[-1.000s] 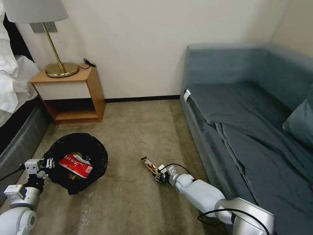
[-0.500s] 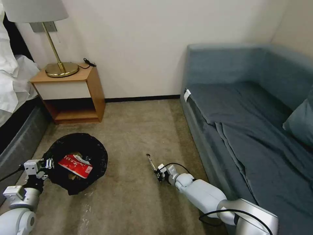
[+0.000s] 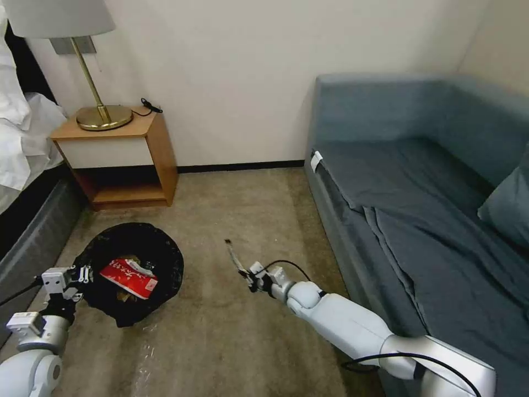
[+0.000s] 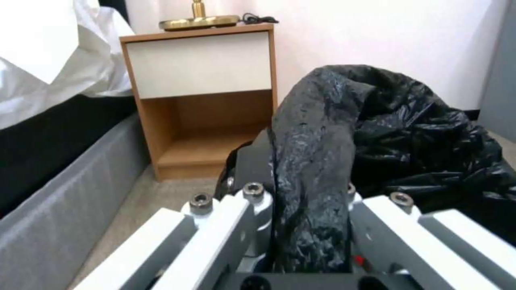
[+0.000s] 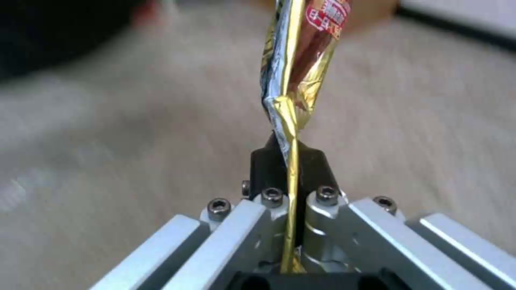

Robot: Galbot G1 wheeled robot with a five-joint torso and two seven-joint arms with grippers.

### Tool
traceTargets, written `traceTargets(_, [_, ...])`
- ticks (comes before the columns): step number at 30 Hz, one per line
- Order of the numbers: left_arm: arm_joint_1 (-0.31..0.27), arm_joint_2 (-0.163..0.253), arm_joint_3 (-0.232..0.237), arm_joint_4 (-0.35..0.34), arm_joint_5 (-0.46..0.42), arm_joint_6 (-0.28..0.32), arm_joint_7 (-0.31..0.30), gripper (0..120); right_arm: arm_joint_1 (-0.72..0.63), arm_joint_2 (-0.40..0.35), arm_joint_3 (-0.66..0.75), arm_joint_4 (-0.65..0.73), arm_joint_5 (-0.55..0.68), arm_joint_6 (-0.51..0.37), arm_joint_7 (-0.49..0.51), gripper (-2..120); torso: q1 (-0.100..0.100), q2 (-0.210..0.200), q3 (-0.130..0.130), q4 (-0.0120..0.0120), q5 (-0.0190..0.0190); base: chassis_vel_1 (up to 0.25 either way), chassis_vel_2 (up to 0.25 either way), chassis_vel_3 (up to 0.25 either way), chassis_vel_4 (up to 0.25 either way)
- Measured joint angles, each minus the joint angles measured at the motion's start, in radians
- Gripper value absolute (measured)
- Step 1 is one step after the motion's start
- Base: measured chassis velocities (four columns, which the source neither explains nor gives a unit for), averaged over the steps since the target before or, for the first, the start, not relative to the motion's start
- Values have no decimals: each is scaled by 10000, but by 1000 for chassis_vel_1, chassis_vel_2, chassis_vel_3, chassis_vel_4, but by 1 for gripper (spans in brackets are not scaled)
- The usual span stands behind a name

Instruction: Pick up the trash bin, then pick up the garbage on the floor and place it into the trash bin.

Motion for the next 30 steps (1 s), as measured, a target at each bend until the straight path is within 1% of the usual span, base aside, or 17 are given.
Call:
traceTargets(3, [-16, 6, 8, 13, 15, 7, 0, 6, 20, -17, -19, 329, 35, -51, 81, 0, 0, -1, 0, 1, 0, 0, 0, 0, 0])
traceTargets(4, [-61, 12, 21, 13, 28, 40, 0, 6, 145, -53, -131, 1213, 182, -180, 286, 0, 0, 0, 0, 3, -1, 0, 0, 0, 0])
traceTargets(5, [-90, 21, 27, 0, 32, 65, -8, 6, 247, -91, -248, 1677, 316, -254, 416, 0, 0, 0, 0, 4, 0, 0, 0, 0, 0])
traceTargets(6, [-90, 21, 27, 0, 32, 65, -8, 6, 247, -91, -248, 1677, 316, -254, 416, 0, 0, 0, 0, 4, 0, 0, 0, 0, 0])
traceTargets(8, [-166, 45, 51, -15, 53, 116, -14, 6, 584, -192, -499, 2545, 542, -403, 609, 0, 0, 0, 0, 3, -1, 0, 0, 0, 0])
traceTargets(14, [-241, 75, 81, -22, 69, 165, -24, 6, 1066, -340, -718, 3434, 1097, -662, 829, 0, 0, 0, 0, 1, -1, 0, 0, 0, 0])
traceTargets(16, [-315, 76, 112, -22, 93, 192, -35, 6, 1376, -394, -889, 4024, 1666, -909, 1011, 0, 0, 0, 0, 1, -1, 0, 0, 0, 0])
traceTargets(17, [-315, 76, 112, -22, 93, 192, -35, 6, 1376, -394, -889, 4024, 1666, -909, 1011, 0, 0, 0, 0, 1, -1, 0, 0, 0, 0])
traceTargets(19, [-370, 72, 168, -30, 96, 218, -49, 6, 1591, -343, -1112, 4409, 2316, -1109, 1233, 0, 0, 0, 0, 0, 0, 0, 0, 0, 0])
traceTargets(20, [-370, 72, 168, -30, 96, 218, -49, 6, 1591, -343, -1112, 4409, 2316, -1109, 1233, 0, 0, 0, 0, 0, 0, 0, 0, 0, 0])
traceTargets(22, [-451, 11, 277, -38, 108, 230, -67, 6, 1919, 19, -1480, 4500, 2981, -1283, 1564, 0, 0, 0, 0, 1, 0, 0, 0, 0, 0])
traceTargets(23, [-451, 11, 277, -38, 108, 230, -67, 6, 1919, 19, -1480, 4500, 2981, -1283, 1564, 0, 0, 0, 0, 1, 0, 0, 0, 0, 0])
traceTargets(24, [-474, -48, 355, -37, 147, 230, -69, 6, 2081, 317, -1667, 4209, 3128, -1277, 1654, 0, 0, 0, 0, 1, -1, 0, 0, 0, 0])
traceTargets(25, [-474, -48, 355, -37, 147, 230, -69, 6, 2081, 317, -1667, 4209, 3128, -1277, 1654, 0, 0, 0, 0, 1, -1, 0, 0, 0, 0])
traceTargets(26, [-483, -104, 409, -38, 175, 230, -69, 6, 2155, 560, -1772, 3897, 3214, -1219, 1704, 0, 0, 0, 0, 3, -2, 0, 0, 0, 0])
traceTargets(28, [-484, -127, 426, -42, 186, 230, -71, 6, 2157, 652, -1802, 3777, 3235, -1178, 1725, 0, 0, 0, 0, 2, -2, 0, 0, 0, 0])
traceTargets(30, [-456, -313, 543, -142, 307, 223, -82, 6, 1888, 1407, -1933, 2666, 3156, -734, 1804, 0, 0, 2, 0, 2, -2, 0, 0, 0, 0])
